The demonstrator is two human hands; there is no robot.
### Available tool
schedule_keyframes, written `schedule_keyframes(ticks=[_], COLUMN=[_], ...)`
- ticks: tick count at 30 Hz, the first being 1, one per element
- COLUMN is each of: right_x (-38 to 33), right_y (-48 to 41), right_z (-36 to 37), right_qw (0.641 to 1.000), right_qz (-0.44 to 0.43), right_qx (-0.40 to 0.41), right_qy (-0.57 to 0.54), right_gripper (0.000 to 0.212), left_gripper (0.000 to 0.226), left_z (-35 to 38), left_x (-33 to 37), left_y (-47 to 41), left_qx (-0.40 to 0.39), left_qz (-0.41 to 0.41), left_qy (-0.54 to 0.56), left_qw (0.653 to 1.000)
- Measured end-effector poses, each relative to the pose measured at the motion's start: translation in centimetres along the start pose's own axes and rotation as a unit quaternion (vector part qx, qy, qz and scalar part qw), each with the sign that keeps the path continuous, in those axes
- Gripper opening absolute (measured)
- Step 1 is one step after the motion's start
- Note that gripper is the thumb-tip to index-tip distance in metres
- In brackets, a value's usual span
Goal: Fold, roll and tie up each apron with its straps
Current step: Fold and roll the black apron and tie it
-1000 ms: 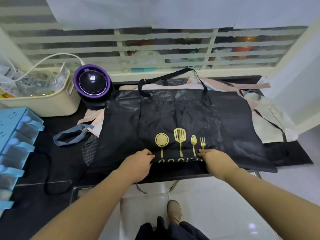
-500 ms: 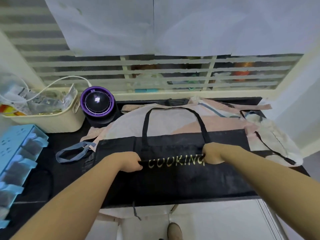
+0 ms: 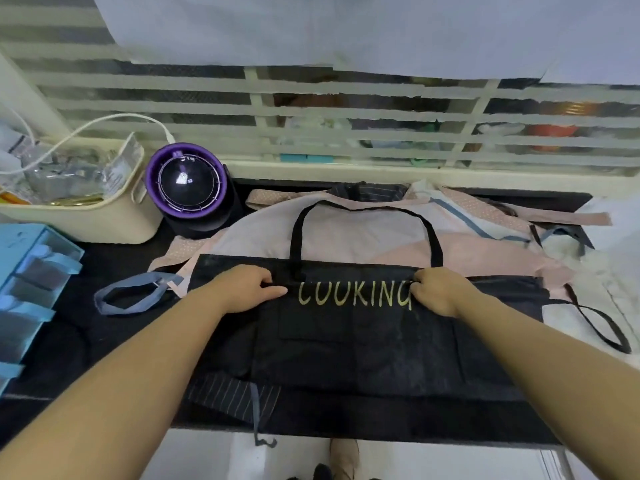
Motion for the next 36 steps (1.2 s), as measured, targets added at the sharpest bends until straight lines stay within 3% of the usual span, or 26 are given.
schedule_keyframes(ticks=[2,6,11,13,17,21,23,28,31,33,36], right_x=[0.4,1.0,-0.3,-1.6,-4.0,-4.3,-4.3,-4.6,-5.4,-7.4,-11.4], right_y=[-0.4,-1.2,-0.8,-0.8,-2.1,-3.1,-3.3,-2.8,-1.4,0.6,5.1], right_z=[0.0,-0.4,-0.8,-0.7,-0.2,-0.1,-0.1,0.3,1.0,1.5,3.0], right_qw=[1.0,0.999,0.994,0.99,0.991,0.991,0.991,0.989,0.965,0.936,0.91], right_qz=[0.007,0.011,0.006,-0.033,-0.123,-0.117,-0.109,-0.095,-0.082,-0.151,-0.289], right_qx=[0.016,0.033,0.096,0.117,0.054,0.05,0.058,0.097,0.243,0.317,0.291], right_qy=[0.001,-0.01,0.055,0.071,0.029,0.028,0.053,0.06,0.053,0.001,-0.062], right_gripper=[0.026,0.024,0.023,0.027,0.02,0.025,0.025,0.015,0.016,0.019,0.025], left_gripper=[0.05,0.05,0.041,0.037,0.033,0.036,0.039,0.034,0.026,0.022,0.019], left_z=[0.1,-0.9,-1.3,-1.0,-0.9,-1.3,-1.2,0.2,2.1,3.5,5.3], left_x=[-0.7,-2.5,-2.6,-2.0,-2.0,-2.1,-2.7,-4.7,-5.3,-5.1,-4.0], left_y=[0.1,-0.2,-0.4,-0.5,-0.6,-0.8,-0.1,5.3,8.8,10.9,13.0], left_qx=[-0.021,-0.023,0.124,0.162,0.171,0.155,0.191,0.403,0.476,0.525,0.531], left_qz=[-0.01,-0.04,-0.03,-0.021,-0.012,-0.061,-0.096,-0.099,-0.148,-0.18,-0.239], left_qy=[-0.005,-0.042,-0.163,-0.155,-0.118,-0.152,-0.152,-0.03,0.124,0.221,0.337], left_qw=[1.0,0.998,0.978,0.974,0.978,0.974,0.965,0.909,0.858,0.802,0.74])
Point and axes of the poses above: each hand's wrist, its own y-axis away from the middle knuckle, its own z-axis out of the palm, x = y × z, the point moved 2 cm from there along -y, towards the middle knuckle, and after that the axes turned 8 degrees about z, right-handed, at the moved point
